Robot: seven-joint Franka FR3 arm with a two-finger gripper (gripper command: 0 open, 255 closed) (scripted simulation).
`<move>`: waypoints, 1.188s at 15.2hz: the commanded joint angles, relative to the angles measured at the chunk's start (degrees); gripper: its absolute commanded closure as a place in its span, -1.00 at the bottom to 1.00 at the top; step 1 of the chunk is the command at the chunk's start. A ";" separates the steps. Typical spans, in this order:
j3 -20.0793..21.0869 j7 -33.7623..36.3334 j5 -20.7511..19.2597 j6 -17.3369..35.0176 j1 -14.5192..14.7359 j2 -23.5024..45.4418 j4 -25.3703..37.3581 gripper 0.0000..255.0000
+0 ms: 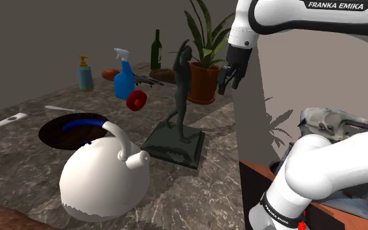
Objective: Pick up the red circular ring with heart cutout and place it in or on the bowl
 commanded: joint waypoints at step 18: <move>11.52 34.58 8.09 13.33 -2.54 33.35 20.18 -1.00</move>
